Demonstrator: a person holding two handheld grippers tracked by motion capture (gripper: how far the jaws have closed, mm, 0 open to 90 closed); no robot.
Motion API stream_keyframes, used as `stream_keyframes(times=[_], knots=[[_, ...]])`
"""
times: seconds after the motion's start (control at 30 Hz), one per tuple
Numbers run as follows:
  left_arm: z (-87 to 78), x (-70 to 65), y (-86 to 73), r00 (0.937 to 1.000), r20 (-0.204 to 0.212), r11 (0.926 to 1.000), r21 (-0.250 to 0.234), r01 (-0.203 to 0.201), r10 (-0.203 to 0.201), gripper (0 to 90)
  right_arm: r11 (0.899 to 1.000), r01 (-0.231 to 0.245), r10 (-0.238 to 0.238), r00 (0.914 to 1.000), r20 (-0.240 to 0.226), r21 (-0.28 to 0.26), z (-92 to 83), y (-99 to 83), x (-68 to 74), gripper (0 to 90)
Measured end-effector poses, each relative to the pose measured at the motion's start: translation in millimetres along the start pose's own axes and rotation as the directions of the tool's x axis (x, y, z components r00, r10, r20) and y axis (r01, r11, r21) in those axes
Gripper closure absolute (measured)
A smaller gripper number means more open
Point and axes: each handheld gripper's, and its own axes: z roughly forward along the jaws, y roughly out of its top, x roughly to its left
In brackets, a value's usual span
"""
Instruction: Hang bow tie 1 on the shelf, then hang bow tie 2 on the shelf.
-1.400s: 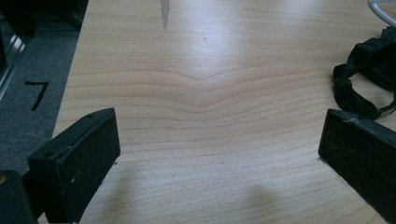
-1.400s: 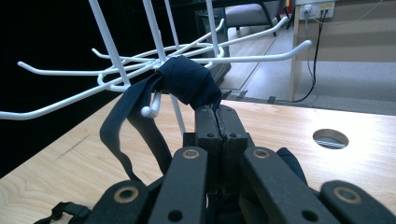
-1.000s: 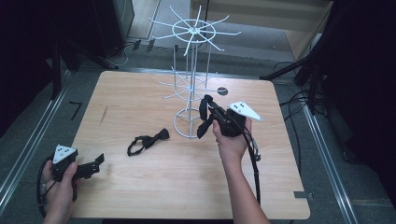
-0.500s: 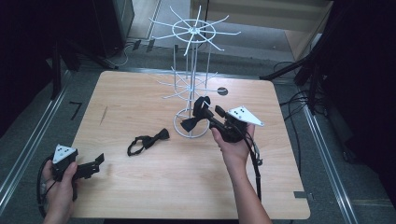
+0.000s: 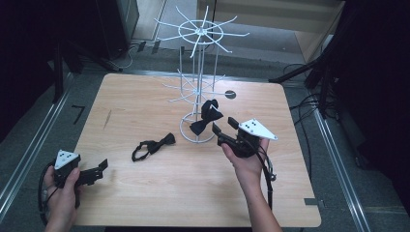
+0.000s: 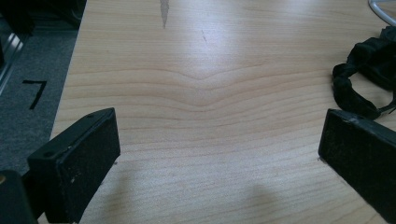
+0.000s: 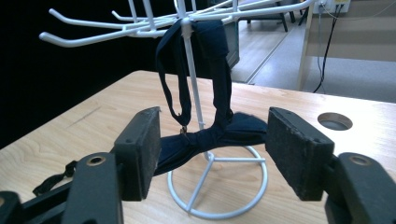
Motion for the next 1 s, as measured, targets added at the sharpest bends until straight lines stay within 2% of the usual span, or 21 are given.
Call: stream_keyframes(times=[0.23,0.37,0.57,0.7,1.0], knots=[[-0.2,0.0,0.0,1.0000,-0.001,1.0000,0.002,0.000,0.000,0.0,0.999,0.014,-0.014,0.9999,0.004,0.029,-9.2,-13.3,6.6,34.2],[-0.2,-0.4,0.0,1.0000,-0.002,1.0000,-0.001,-0.001,0.001,0.0,0.999,0.018,-0.017,0.9998,-0.011,0.046,-14.6,-23.3,7.9,35.0],[0.1,-0.5,0.1,1.0000,-0.005,1.0000,0.002,-0.002,0.002,0.0,0.994,0.025,-0.021,0.9992,-0.033,0.105,-19.2,-45.5,14.0,35.9],[-0.3,-1.0,-0.4,1.0000,-0.004,1.0000,-0.002,-0.002,0.002,0.0,0.991,0.031,-0.025,0.9984,-0.051,0.130,-16.9,-57.8,20.1,37.2],[0.5,-0.6,0.3,1.0000,-0.001,1.0000,0.001,0.001,-0.001,0.0,0.989,0.035,-0.023,0.9961,-0.085,0.146,-6.3,-66.0,30.5,41.2]])
